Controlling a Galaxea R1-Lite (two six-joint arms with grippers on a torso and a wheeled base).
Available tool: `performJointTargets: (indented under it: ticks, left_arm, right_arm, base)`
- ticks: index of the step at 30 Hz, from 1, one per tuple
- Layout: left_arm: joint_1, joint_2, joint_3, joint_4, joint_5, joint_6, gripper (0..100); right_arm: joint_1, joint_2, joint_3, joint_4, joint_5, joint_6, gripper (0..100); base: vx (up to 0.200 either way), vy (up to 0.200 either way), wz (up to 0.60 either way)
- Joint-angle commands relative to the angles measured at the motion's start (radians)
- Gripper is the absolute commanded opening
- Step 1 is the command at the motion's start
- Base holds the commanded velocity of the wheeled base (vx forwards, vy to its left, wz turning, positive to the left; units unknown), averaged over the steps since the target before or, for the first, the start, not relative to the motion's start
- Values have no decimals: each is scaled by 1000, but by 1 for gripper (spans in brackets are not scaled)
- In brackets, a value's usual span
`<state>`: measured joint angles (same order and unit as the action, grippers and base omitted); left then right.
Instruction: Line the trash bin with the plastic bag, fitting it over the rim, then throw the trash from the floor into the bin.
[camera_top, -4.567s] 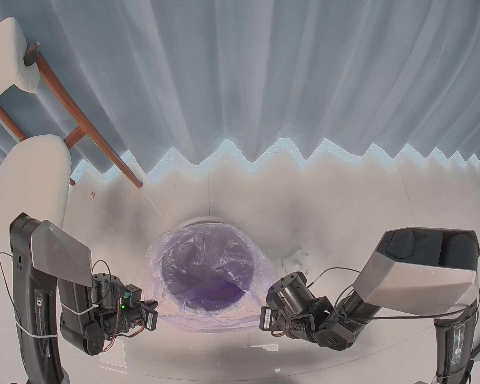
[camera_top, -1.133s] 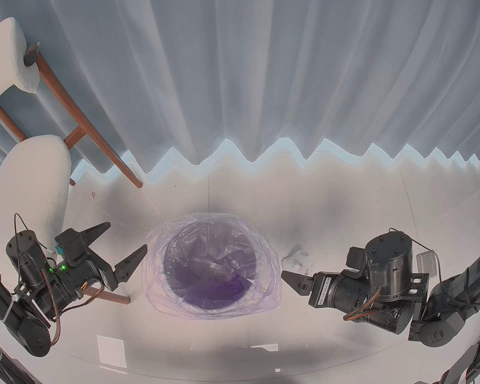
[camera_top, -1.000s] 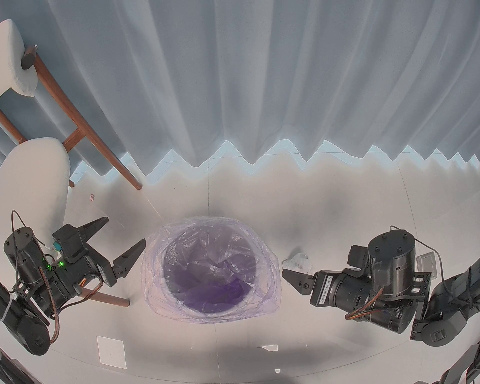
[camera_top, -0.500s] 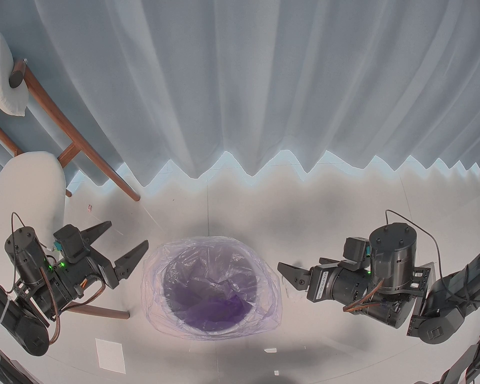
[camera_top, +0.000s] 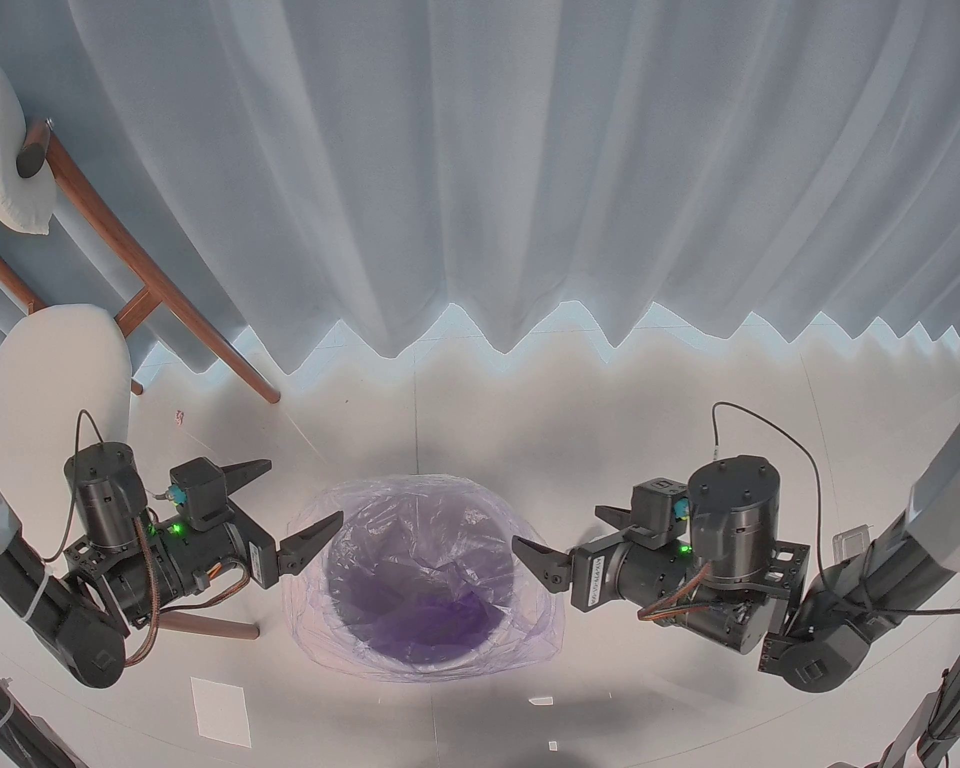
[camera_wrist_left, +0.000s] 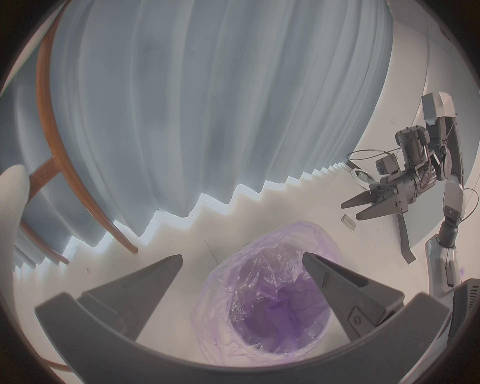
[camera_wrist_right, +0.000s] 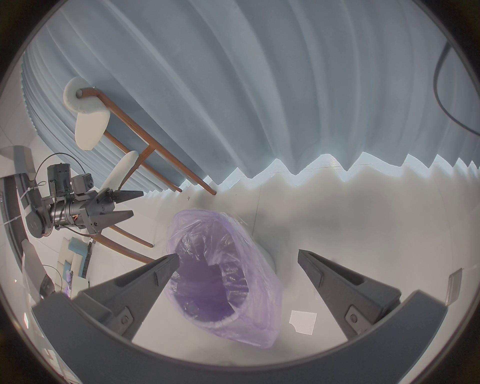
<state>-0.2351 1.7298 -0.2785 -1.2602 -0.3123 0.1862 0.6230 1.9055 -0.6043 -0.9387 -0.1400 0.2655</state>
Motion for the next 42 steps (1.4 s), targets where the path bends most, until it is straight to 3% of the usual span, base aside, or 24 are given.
performJointTargets:
  ticks: [1,5,12,22,23,34,42]
  left_arm:
    - [-4,93,-25,-1,-1,9,100]
    - [2,159,-34,-39,-1,9,100]
    - [14,284,-27,-237,-1,4,100]
    - [28,218,-10,-242,-47,-8,100]
    - [28,186,-1,-243,-50,-14,100]
    - [63,-21,13,-229,-45,-114,100]
    - [56,-240,111,-97,-48,-132,100]
  right_arm:
    - [0,95,-51,-17,3,-6,100]
    - [-12,158,-118,-18,3,-8,100]
    - [-26,242,-207,-20,22,-8,100]
    - [-29,293,-224,-81,36,-11,100]
    - [-32,302,-233,-81,43,-11,0]
    - [-83,362,-367,-77,57,-5,0]
    - [-140,409,-457,-71,76,0,0]
  base:
    - [0,0,0]
    - [0,0,0]
    - [0,0,0]
    - [0,0,0]
    - [0,0,0]
    - [0,0,0]
    - [0,0,0]
